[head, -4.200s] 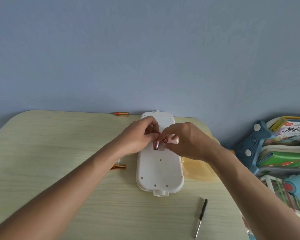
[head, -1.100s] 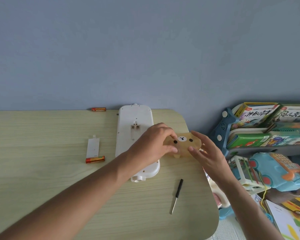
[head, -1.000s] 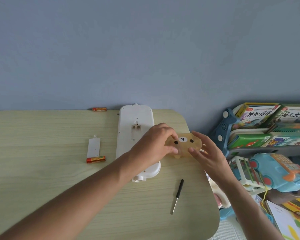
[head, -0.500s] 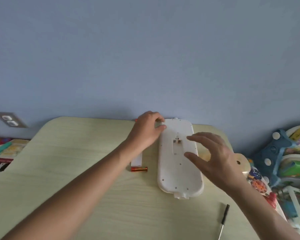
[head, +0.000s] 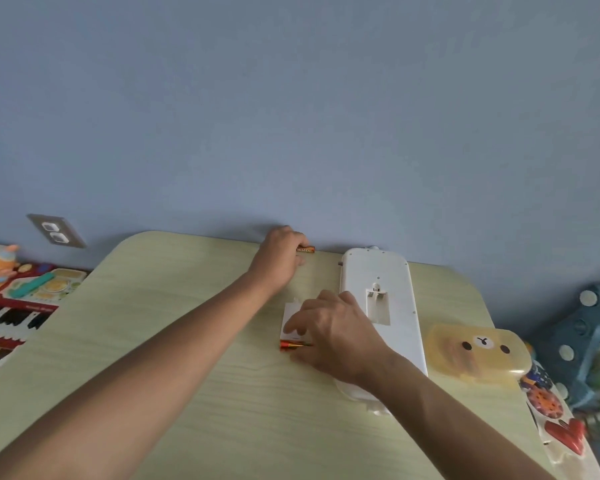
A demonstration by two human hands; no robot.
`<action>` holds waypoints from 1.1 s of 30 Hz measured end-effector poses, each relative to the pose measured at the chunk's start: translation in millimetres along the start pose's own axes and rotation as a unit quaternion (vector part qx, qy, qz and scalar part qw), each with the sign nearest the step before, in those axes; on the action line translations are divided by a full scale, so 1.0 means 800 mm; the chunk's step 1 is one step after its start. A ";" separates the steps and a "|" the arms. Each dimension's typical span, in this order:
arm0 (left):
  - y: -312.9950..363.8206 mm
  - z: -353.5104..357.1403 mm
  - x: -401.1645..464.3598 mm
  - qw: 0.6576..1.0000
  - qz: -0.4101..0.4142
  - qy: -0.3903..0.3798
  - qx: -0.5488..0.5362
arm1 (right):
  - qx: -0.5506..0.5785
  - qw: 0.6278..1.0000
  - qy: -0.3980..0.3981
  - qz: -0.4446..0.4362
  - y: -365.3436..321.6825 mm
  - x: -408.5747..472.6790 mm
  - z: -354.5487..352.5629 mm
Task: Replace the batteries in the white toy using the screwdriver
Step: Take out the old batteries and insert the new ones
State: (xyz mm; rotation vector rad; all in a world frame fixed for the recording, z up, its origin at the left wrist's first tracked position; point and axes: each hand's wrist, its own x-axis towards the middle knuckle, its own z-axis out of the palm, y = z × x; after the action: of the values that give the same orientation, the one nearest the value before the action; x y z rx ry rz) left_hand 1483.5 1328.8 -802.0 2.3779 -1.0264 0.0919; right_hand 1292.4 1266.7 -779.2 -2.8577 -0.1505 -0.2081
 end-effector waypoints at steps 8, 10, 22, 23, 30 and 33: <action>-0.011 -0.005 -0.019 0.991 -0.075 -0.004 -0.109 | 0.029 0.999 -0.015 0.013 -0.006 -0.002 0.008; -0.008 -0.010 -0.025 0.988 -0.082 0.000 -0.128 | 0.048 0.999 -0.013 0.009 -0.005 -0.003 0.010; 0.074 -0.028 -0.047 0.914 -0.116 -0.027 -0.389 | 0.374 0.881 0.193 0.216 0.070 -0.046 -0.075; 0.082 -0.025 -0.048 0.908 -0.108 -0.042 -0.403 | 0.370 0.877 0.204 0.229 0.080 -0.052 -0.076; 0.116 -0.004 -0.055 0.929 -0.081 -0.103 -0.346 | 0.340 0.874 0.234 0.256 0.104 -0.072 -0.059; 0.118 0.002 -0.056 0.937 -0.079 -0.095 -0.327 | 0.310 0.890 0.230 0.243 0.102 -0.072 -0.051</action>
State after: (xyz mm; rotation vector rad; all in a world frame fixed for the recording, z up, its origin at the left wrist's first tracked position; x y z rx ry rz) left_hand 1386.2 1304.0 -772.3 1.8583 -0.7810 -0.4777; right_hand 1240.4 1172.3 -771.1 -2.0518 0.4989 -0.5960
